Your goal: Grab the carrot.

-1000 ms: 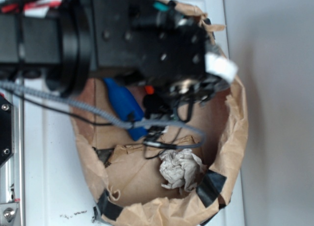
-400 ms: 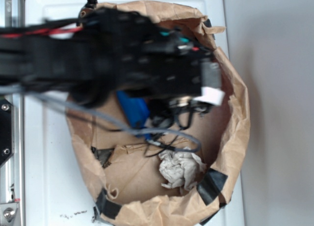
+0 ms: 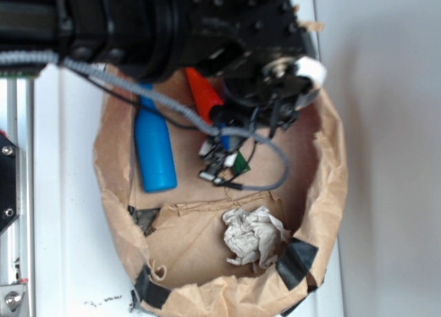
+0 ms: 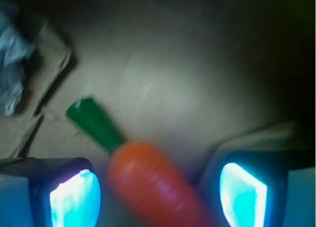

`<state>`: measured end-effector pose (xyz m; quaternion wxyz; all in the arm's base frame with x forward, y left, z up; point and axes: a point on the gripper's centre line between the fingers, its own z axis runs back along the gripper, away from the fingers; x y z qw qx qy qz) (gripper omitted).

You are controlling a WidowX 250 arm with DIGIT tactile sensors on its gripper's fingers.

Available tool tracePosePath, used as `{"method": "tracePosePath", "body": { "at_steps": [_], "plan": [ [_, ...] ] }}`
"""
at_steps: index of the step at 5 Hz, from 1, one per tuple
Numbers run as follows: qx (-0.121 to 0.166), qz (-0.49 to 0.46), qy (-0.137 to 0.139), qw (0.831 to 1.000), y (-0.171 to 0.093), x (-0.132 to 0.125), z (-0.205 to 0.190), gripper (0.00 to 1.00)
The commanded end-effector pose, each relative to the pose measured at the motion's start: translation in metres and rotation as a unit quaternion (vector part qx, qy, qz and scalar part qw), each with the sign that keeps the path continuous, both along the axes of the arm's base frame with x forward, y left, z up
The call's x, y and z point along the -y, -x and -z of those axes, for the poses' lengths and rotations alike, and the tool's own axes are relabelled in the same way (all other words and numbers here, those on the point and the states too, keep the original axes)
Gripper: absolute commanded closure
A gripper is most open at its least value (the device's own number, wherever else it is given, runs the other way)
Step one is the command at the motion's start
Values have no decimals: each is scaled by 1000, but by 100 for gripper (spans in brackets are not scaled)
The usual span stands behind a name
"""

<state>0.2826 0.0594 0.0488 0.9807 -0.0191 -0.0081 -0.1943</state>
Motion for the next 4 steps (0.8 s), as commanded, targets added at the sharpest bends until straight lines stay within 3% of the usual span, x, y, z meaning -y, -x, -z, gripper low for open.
{"method": "tracePosePath", "body": {
  "at_steps": [1, 2, 3, 4],
  "plan": [
    [54, 25, -13, 998, 1, -4, -7, 0],
    [38, 22, -39, 998, -6, -1, 17, 0],
    [27, 16, -51, 998, -24, -7, 35, 42],
    [32, 12, -46, 998, -24, -9, 27, 100]
  ]
}}
